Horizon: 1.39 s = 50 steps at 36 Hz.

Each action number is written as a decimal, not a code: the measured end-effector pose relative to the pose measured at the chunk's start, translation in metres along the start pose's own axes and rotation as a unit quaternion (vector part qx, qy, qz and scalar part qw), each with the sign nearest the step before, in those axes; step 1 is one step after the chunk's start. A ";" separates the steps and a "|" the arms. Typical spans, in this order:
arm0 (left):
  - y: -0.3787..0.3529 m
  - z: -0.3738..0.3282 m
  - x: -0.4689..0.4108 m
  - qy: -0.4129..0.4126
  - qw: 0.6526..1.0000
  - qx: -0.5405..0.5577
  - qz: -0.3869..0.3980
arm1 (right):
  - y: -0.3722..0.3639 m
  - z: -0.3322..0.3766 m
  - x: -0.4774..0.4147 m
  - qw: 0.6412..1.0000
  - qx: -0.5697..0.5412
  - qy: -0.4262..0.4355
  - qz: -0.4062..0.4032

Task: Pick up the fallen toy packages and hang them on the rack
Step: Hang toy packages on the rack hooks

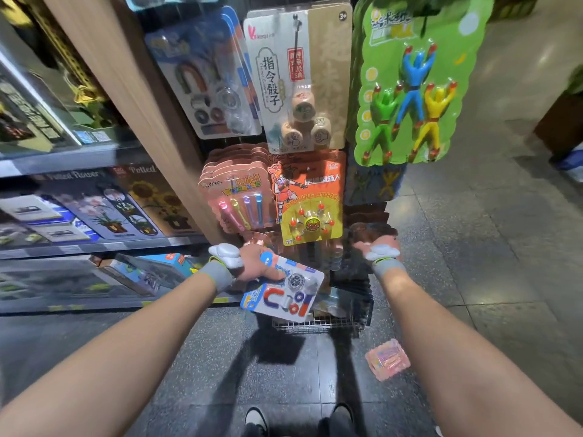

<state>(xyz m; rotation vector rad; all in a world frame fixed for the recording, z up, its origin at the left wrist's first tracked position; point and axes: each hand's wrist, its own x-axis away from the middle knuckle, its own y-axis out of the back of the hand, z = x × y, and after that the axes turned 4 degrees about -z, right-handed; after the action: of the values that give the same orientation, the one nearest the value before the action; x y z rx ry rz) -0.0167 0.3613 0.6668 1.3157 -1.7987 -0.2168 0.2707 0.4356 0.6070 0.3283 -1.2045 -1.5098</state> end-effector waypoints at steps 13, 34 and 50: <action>0.013 -0.027 -0.003 -0.069 0.997 -0.037 0.029 | 0.017 -0.003 0.048 0.997 -0.038 -0.051 -0.044; 0.050 -0.039 0.033 -0.161 0.985 -0.048 -0.027 | 0.005 0.100 0.164 0.967 -0.195 0.142 0.077; 0.126 -0.030 0.064 -0.151 0.987 0.047 -0.025 | 0.008 0.164 0.198 0.928 -0.266 0.260 0.017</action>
<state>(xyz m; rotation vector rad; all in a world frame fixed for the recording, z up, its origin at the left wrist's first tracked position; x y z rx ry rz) -0.0855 0.3709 0.7930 1.4579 -2.0505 -0.3793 0.0855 0.3489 0.7632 0.3086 -0.3602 -1.5250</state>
